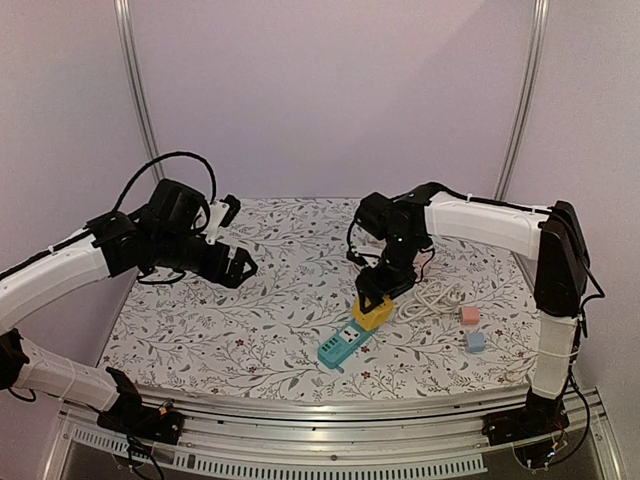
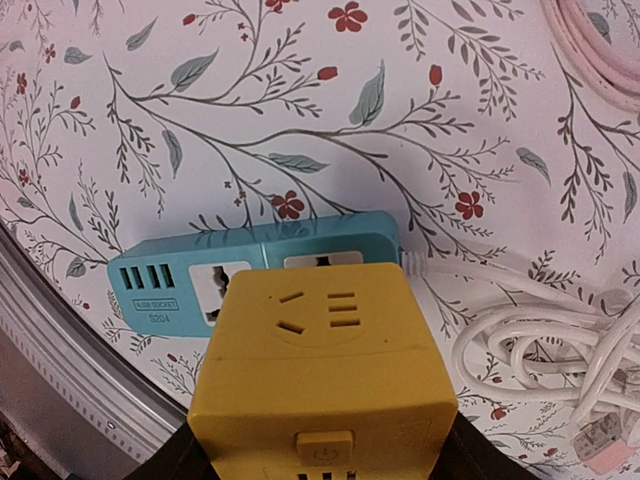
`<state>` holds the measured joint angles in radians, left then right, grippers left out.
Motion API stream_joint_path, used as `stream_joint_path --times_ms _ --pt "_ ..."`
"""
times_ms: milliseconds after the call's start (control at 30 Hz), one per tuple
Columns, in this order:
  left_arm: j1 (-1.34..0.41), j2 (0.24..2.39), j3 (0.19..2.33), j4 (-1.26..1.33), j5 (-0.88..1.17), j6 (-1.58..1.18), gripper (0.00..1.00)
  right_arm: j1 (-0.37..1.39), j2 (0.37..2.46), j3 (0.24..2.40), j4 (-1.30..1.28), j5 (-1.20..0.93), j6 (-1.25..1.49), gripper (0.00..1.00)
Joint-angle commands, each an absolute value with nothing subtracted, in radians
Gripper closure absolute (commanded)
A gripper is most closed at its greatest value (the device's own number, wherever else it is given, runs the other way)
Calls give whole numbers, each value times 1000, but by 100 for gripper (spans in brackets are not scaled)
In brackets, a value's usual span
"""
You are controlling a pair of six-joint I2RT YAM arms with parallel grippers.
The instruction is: Insert the plug
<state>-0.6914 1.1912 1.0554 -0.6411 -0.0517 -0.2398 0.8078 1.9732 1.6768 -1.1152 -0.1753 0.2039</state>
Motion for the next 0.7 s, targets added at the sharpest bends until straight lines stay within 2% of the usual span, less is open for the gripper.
stream_joint_path --times_ms 0,667 --pt "-676 1177 1045 -633 -44 -244 1 822 2002 1706 -1121 -149 200 100" --pt "-675 1178 1043 -630 -46 -235 1 878 2051 1689 -1127 -55 195 100"
